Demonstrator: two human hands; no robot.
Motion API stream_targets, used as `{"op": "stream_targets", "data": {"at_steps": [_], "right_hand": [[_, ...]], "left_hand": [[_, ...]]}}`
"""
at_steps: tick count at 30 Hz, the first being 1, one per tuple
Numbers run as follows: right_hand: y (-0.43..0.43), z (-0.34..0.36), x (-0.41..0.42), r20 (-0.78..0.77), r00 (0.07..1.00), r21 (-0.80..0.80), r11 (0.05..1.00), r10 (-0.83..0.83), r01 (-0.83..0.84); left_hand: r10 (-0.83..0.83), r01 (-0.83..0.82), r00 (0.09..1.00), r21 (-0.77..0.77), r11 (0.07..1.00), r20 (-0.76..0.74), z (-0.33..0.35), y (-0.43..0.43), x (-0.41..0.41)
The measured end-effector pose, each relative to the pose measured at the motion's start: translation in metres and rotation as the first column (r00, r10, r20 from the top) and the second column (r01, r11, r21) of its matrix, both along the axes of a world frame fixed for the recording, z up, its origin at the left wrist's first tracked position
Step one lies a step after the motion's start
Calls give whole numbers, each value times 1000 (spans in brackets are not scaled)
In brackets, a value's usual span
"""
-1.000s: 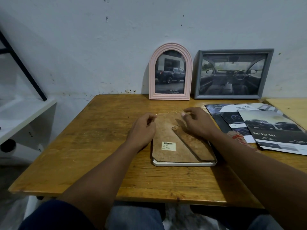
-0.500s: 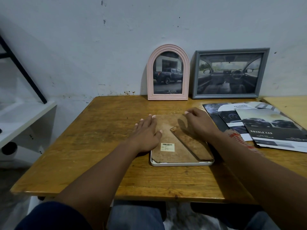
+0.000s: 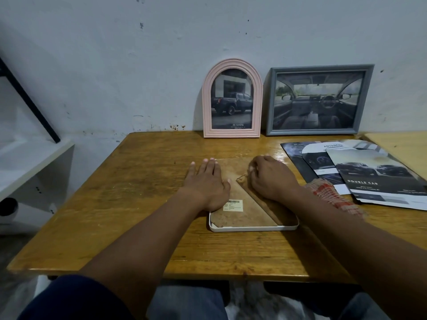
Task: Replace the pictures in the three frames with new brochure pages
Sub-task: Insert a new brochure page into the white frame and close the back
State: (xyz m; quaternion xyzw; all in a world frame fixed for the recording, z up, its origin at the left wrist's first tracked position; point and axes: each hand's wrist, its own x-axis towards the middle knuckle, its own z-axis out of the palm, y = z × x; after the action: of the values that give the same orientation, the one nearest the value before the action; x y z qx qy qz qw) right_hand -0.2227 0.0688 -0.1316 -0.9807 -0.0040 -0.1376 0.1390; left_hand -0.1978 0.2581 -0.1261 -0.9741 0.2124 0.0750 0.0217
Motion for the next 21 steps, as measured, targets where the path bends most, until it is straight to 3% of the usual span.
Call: {"op": "stream_targets", "data": {"at_steps": [4, 12, 18, 21], "right_hand": [[3, -1, -5, 81, 996, -116, 993, -26, 35], [2, 4, -5, 47, 999, -132, 991, -10, 16], [1, 4, -8, -269, 963, 6, 1000, 29, -28], [8, -8, -21, -143, 990, -72, 997, -4, -6]], "left_hand": [[-56, 59, 994, -26, 998, 97, 2, -1, 1], [-133, 137, 990, -144, 980, 40, 7, -4, 5], [-115, 118, 993, -123, 985, 34, -1, -4, 0], [-99, 102, 995, -137, 985, 32, -3, -4, 1]]}}
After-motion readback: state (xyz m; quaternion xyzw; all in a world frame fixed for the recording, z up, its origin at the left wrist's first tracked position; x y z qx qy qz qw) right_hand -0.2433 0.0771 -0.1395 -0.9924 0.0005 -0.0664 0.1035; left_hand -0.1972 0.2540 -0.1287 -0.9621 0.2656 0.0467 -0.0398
